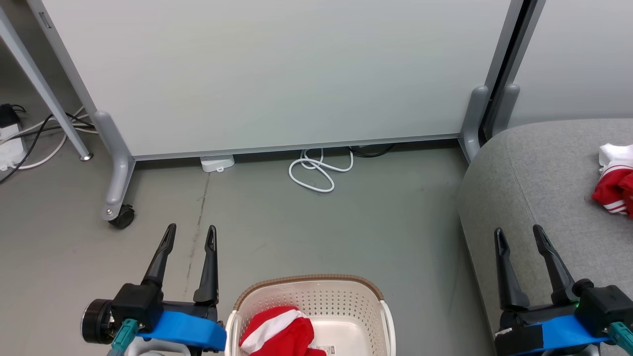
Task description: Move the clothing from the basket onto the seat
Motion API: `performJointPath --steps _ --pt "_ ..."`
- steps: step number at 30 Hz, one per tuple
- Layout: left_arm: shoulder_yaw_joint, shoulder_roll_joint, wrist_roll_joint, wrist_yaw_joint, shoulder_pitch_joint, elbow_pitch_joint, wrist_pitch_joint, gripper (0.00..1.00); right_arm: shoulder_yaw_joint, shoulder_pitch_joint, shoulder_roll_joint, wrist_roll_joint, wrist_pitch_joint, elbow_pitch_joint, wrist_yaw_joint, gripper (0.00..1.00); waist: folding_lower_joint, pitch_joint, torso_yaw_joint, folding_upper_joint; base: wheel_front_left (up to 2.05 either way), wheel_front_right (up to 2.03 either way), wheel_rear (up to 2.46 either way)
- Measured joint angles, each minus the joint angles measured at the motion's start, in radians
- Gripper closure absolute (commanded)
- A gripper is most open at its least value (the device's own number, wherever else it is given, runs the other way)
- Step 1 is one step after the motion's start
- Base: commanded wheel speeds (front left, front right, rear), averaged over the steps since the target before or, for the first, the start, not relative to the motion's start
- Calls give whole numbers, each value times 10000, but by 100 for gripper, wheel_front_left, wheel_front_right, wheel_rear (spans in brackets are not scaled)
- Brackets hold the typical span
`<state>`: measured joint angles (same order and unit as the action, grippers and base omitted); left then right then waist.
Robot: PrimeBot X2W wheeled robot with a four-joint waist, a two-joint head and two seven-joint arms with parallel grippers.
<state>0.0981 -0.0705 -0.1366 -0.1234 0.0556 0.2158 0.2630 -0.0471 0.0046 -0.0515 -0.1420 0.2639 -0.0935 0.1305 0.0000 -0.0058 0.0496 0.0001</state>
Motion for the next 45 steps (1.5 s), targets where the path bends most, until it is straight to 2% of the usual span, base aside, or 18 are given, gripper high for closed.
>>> performJointPath --steps 7,14,31,35,45 --pt "232 10 48 -8 401 497 2 0 38 -29 0 0 0 -23 0 0 0 140 -44 0 0 0 0" --pt "1185 -301 -63 -27 1358 1626 0 0 240 -350 6 35 0 -8 0 0 0 513 -290 0 0 0 0" --pt "4844 -1296 -1005 -65 4446 5003 2 0 426 -1895 -25 211 0 474 0 0 2 2853 -1031 -1 0 0 0" --pt "5988 -1519 -1229 -65 5079 5860 0 0 489 -2186 -40 213 0 554 2 0 2 3453 -1235 0 0 0 0" --pt "8834 -1666 -2090 -67 6526 7774 -59 0 658 -2878 -127 211 0 796 0 0 3 4930 -1551 -1 0 0 0"
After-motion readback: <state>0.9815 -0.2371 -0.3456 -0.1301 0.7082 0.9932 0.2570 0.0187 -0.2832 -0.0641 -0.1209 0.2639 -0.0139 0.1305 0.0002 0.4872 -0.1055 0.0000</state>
